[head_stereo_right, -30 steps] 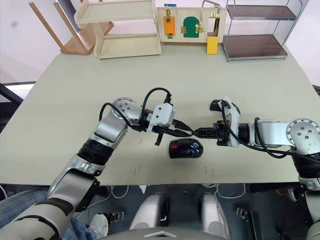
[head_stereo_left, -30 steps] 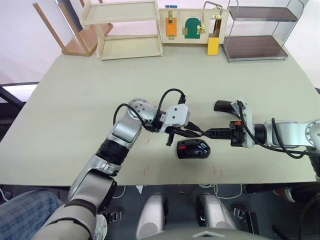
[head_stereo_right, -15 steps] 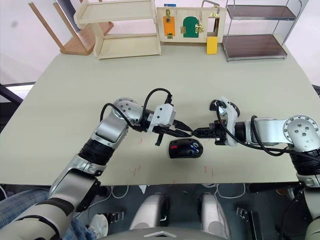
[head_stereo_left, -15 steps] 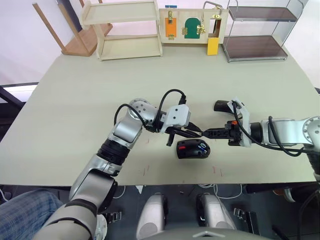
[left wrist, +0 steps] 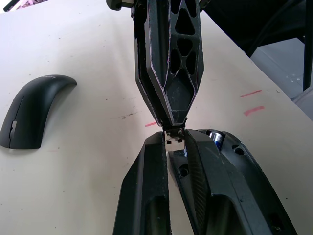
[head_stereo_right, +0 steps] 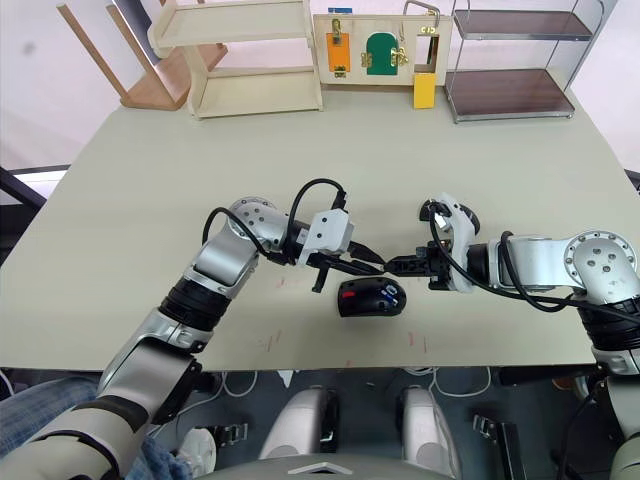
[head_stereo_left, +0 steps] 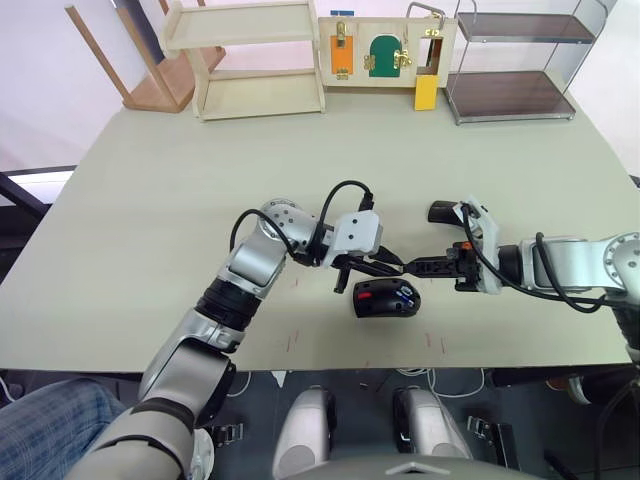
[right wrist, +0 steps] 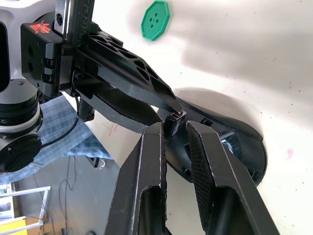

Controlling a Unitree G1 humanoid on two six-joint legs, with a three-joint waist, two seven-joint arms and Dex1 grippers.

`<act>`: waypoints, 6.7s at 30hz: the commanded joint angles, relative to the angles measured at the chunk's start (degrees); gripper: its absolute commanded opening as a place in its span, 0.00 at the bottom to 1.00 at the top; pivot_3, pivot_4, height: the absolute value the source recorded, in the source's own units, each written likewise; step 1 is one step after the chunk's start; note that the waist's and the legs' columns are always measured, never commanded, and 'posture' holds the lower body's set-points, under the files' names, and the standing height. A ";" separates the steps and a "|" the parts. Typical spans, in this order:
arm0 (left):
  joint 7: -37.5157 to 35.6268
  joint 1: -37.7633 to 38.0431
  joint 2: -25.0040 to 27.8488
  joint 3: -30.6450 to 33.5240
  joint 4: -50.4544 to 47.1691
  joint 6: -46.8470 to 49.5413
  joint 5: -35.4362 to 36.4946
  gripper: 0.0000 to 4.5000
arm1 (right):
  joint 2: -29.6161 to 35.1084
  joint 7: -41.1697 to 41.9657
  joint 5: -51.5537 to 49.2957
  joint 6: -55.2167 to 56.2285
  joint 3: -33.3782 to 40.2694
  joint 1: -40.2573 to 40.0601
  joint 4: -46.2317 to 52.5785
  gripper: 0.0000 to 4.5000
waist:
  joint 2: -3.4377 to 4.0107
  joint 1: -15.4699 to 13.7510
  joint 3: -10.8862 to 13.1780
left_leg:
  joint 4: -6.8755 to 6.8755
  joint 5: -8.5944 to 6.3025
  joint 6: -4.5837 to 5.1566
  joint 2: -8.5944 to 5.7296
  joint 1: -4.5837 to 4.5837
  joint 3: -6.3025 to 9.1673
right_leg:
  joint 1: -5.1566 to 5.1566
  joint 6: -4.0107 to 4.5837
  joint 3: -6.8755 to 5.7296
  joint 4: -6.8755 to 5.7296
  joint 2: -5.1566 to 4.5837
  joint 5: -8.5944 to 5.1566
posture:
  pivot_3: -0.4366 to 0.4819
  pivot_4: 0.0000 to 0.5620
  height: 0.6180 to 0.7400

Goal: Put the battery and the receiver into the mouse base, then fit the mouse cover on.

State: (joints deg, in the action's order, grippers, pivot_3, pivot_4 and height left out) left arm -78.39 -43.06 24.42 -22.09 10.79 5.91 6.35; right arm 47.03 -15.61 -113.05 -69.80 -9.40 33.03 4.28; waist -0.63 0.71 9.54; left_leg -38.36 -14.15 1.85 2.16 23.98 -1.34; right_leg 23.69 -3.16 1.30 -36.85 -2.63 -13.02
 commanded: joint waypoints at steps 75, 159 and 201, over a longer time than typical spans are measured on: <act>0.53 -0.43 1.14 2.13 0.45 -1.78 0.95 0.99 | -1.39 1.93 0.05 0.78 5.66 -4.11 0.44 0.00 | 0.00 -0.02 0.00 | 0.00 0.00 0.00 0.00 0.01 0.00 | 0.00 0.00 0.00 0.01 0.00 0.00 | 0.48 0.27 1.00; 12.58 12.79 -1.15 -3.68 -5.68 9.97 -3.07 0.66 | 8.37 71.33 72.89 31.20 20.20 -31.27 24.07 0.00 | -0.01 -1.05 -0.04 | -0.18 0.01 -0.02 -0.01 -0.23 -0.01 | -0.12 0.01 0.04 -0.23 0.02 0.00 | 0.48 0.27 1.00; 13.09 8.35 -2.00 -6.93 -9.28 22.13 -5.46 0.66 | 2.38 24.37 25.42 -22.70 -37.18 43.05 -12.50 0.00 | 0.01 -0.94 -0.04 | -0.26 0.00 0.00 0.00 0.00 0.09 | 0.03 0.02 -0.03 -0.23 -0.08 0.02 | 0.48 0.27 1.00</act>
State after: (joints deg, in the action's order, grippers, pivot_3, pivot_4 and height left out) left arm -65.16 -34.82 22.00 -27.70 2.72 27.21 1.26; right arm 49.38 9.64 -86.07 -92.22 -46.82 74.18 -8.21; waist -0.61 -0.23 9.50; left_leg -38.63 -14.15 1.85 2.16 23.99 -1.25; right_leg 23.72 -3.13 1.27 -37.08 -2.71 -12.99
